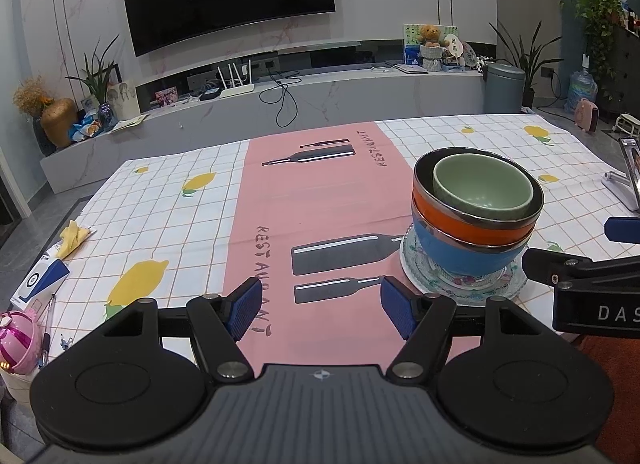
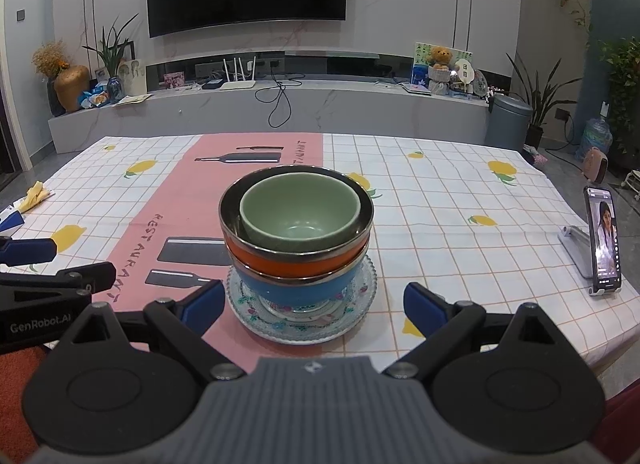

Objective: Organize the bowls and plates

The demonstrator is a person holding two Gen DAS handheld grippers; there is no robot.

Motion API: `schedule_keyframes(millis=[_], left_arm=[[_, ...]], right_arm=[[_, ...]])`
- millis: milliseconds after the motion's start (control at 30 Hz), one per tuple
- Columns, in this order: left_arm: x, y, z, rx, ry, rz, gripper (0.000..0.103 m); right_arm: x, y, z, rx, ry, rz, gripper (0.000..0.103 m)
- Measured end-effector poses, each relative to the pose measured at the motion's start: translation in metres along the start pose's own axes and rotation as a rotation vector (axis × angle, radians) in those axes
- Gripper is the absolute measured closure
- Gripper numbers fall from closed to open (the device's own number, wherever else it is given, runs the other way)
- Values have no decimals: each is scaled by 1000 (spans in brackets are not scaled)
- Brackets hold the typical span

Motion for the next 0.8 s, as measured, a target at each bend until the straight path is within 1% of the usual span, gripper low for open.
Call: schedule_keyframes(millis=[500, 800], left_arm=[[0, -1, -1, 16, -22, 17, 23], [1, 1, 0, 29, -30, 10, 23]], right_arm=[[-2, 0, 1, 5, 10, 8, 9], [-2, 1, 2, 6, 12, 5, 9]])
Point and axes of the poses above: each gripper's, at about its wrist camera, not at the fingertips, and x roughly against the way its jaws point, z to its left, y to its top, the point moved 3 cm from there along -x, roughly the way its jaws point, and after that the axes turned 14 degrees about x, right-handed, at the moved point
